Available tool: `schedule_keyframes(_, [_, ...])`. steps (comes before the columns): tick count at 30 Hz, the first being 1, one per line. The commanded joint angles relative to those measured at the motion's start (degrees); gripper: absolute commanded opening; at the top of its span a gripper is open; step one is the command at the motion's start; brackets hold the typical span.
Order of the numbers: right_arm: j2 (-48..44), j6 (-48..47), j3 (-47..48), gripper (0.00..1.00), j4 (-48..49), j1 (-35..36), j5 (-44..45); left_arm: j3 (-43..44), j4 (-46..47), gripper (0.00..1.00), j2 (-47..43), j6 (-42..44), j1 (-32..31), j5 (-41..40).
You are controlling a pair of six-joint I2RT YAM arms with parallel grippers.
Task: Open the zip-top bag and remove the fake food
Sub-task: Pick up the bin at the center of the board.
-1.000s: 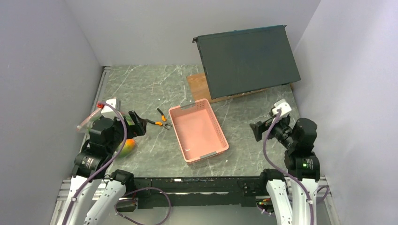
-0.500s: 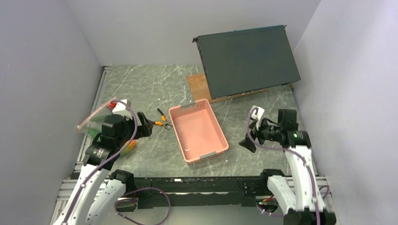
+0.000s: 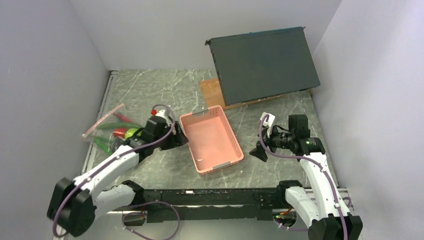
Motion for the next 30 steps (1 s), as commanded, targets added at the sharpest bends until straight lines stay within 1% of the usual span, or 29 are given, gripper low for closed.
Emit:
schedule_keyframes(1, [-1.3,5.5,0.5,1.00,7.0,0.2,-2.1,5.6,0.5,0.76,7.6,-7.3,-6.5,-8.7])
schedule_keyframes(2, [-1.5,5.4,0.3,1.00,7.0,0.1,-1.9,5.9,0.4,0.72,8.9,-8.6,-7.4,-9.9])
schedule_keyframes(7, [-2.1,5.2,0.0,1.00,6.9,0.2,-1.3,7.3,1.2,0.67,13.5,-11.4,-11.4,-13.3])
schedule_keyframes(8, [-2.2,5.2,0.0,1.00,6.9,0.2,-1.3,7.9,1.1,0.62,14.5,-11.5,-11.7,-13.7])
schedule_keyframes(13, [-3.1,4.8,-0.1,1.00,6.6,0.1,-1.0,11.4,-0.3,0.17,20.2,-10.4,-12.0,-14.2])
schedule_keyframes(15, [-3.3,4.6,-0.1,1.00,6.5,0.2,-0.8,12.8,-1.5,0.02,21.1,-10.1,-11.9,-14.8])
schedule_keyframes(16, [-3.4,4.5,-0.2,1.00,6.4,0.1,-0.7,13.3,-2.0,0.00,20.8,-10.1,-12.0,-15.4])
schedule_keyframes(23, [-4.4,4.1,-0.1,1.00,6.2,0.2,-0.2,15.0,-8.3,0.00,12.5,-11.2,-10.8,-24.1])
schedule_keyframes(25, [-4.6,4.2,-0.1,1.00,6.2,0.2,-0.1,15.2,-7.8,0.00,10.8,-10.8,-7.9,-23.1])
schedule_keyframes(27, [-4.8,4.1,-0.1,1.00,6.1,0.2,0.0,14.8,-5.5,0.00,10.2,-10.2,-2.4,-19.3])
schedule_keyframes(28, [-4.8,4.0,-0.1,1.00,6.1,0.2,0.0,15.0,-4.2,0.00,10.5,-9.8,0.4,-17.6])
schedule_keyframes(30, [-4.9,3.9,-0.1,1.00,6.0,0.2,0.0,16.7,-2.8,0.00,12.1,-9.2,3.9,-14.9])
